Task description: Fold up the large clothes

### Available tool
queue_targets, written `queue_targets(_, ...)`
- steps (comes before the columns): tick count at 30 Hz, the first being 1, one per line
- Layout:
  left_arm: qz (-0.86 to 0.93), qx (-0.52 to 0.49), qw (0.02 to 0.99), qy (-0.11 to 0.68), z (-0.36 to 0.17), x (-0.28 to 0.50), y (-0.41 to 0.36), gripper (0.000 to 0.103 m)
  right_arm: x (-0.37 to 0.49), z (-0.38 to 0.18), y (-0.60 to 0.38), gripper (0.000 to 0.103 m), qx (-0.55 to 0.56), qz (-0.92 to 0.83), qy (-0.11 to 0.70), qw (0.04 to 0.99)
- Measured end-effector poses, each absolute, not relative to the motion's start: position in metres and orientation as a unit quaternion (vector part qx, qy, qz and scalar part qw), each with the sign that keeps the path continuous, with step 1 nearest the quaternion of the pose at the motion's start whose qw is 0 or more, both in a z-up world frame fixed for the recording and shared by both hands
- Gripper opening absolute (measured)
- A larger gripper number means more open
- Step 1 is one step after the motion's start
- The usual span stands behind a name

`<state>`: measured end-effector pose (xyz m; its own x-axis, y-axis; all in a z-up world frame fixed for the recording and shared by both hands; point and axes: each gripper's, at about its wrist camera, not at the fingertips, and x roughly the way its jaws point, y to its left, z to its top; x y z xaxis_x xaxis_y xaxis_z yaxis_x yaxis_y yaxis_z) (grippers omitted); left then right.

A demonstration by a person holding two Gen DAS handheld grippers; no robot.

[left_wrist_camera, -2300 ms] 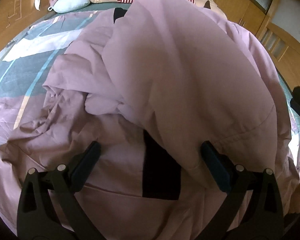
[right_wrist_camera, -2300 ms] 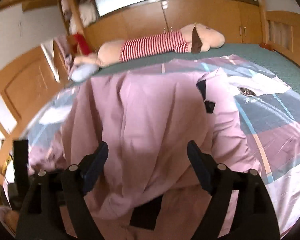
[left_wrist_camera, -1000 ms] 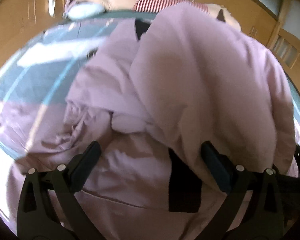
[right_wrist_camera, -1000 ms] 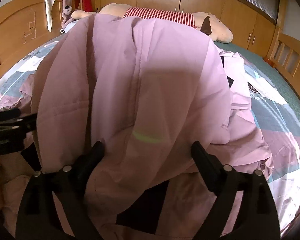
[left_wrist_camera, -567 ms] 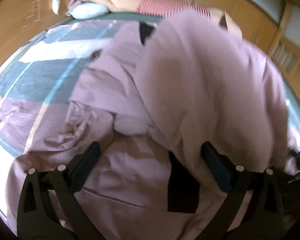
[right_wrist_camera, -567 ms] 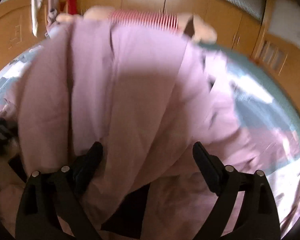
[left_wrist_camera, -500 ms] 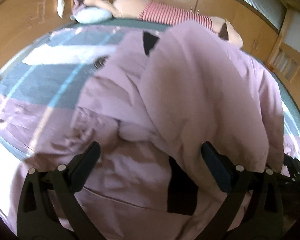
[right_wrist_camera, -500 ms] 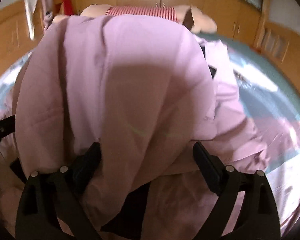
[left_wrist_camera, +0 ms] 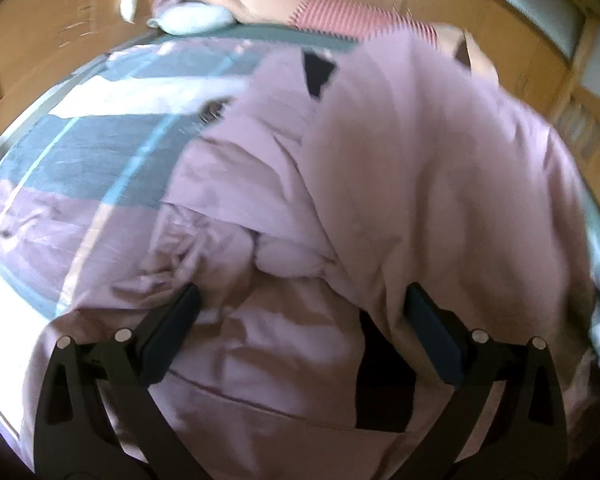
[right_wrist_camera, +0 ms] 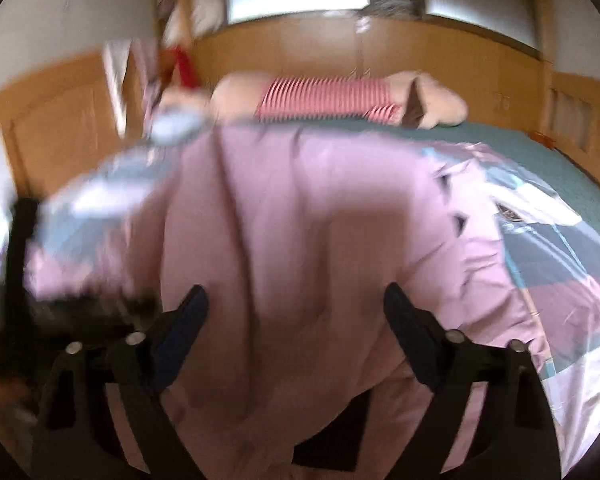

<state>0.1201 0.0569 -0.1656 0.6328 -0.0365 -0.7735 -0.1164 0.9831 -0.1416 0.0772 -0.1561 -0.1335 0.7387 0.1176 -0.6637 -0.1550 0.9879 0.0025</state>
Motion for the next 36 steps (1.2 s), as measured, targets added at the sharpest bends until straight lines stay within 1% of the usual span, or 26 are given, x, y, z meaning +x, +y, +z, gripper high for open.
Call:
queue_targets(2, 0.046, -0.077, 0.915, 0.394, -0.153, 0.112, 0.058, 0.101, 0.083, -0.147, -0.153, 0.087, -0.032, 0.058, 0.378, 0.923)
queue_targets(3, 0.060, -0.055, 0.920, 0.383, -0.149, 0.111, 0.056, 0.101, 0.089, -0.151, -0.158, 0.087, -0.017, 0.056, 0.395, 0.917)
queue_targets(6, 0.062, -0.037, 0.910, 0.408, -0.159, 0.120, 0.055, 0.101, 0.094, -0.156, -0.165, 0.087, 0.015, 0.062, 0.412, 0.909)
queue_targets(8, 0.059, -0.045, 0.889, 0.452, -0.177, 0.129, 0.058, 0.101, 0.092, -0.155, -0.159, 0.088, 0.000, 0.059, 0.409, 0.910)
queue_targets(11, 0.062, -0.036, 0.889, 0.452, -0.178, 0.130, 0.056, 0.101, 0.085, -0.146, -0.160, 0.087, 0.005, 0.066, 0.394, 0.917)
queue_targets(14, 0.061, -0.035, 0.889, 0.452, -0.177, 0.128, 0.056, 0.101, 0.073, -0.129, -0.167, 0.087, 0.040, 0.070, 0.349, 0.934)
queue_targets(16, 0.061, -0.039, 0.893, 0.445, -0.173, 0.124, 0.056, 0.101, 0.072, -0.129, -0.161, 0.087, 0.014, 0.060, 0.351, 0.934)
queue_targets(18, 0.060, -0.055, 0.902, 0.425, -0.165, 0.119, 0.057, 0.101, 0.079, -0.147, -0.149, 0.087, -0.032, 0.045, 0.388, 0.920)
queue_targets(20, 0.047, -0.072, 0.914, 0.397, -0.153, 0.112, 0.057, 0.101, 0.083, -0.157, -0.149, 0.088, -0.031, 0.049, 0.404, 0.913)
queue_targets(22, 0.030, -0.070, 0.913, 0.401, -0.152, 0.115, 0.054, 0.101, 0.083, -0.152, -0.153, 0.089, -0.017, 0.053, 0.404, 0.913)
queue_targets(24, 0.014, -0.063, 0.895, 0.441, -0.166, 0.123, 0.049, 0.101, 0.080, -0.146, -0.158, 0.089, 0.002, 0.060, 0.400, 0.915)
queue_targets(25, 0.009, -0.064, 0.887, 0.458, -0.174, 0.127, 0.048, 0.101, 0.077, -0.141, -0.164, 0.089, 0.015, 0.060, 0.391, 0.918)
queue_targets(27, 0.009, -0.064, 0.885, 0.460, -0.179, 0.129, 0.049, 0.101, 0.070, -0.128, -0.173, 0.089, 0.038, 0.047, 0.361, 0.931)
queue_targets(31, 0.013, -0.085, 0.889, 0.449, -0.157, 0.118, 0.054, 0.101, 0.063, -0.112, -0.197, 0.089, 0.071, 0.022, 0.340, 0.937)
queue_targets(33, 0.019, -0.064, 0.896, 0.438, -0.144, 0.107, 0.054, 0.101, 0.058, -0.106, -0.204, 0.089, 0.075, 0.018, 0.346, 0.935)
queue_targets(36, 0.041, -0.021, 0.894, 0.445, -0.136, 0.087, 0.057, 0.101, 0.046, -0.100, -0.216, 0.090, 0.053, 0.003, 0.365, 0.929)
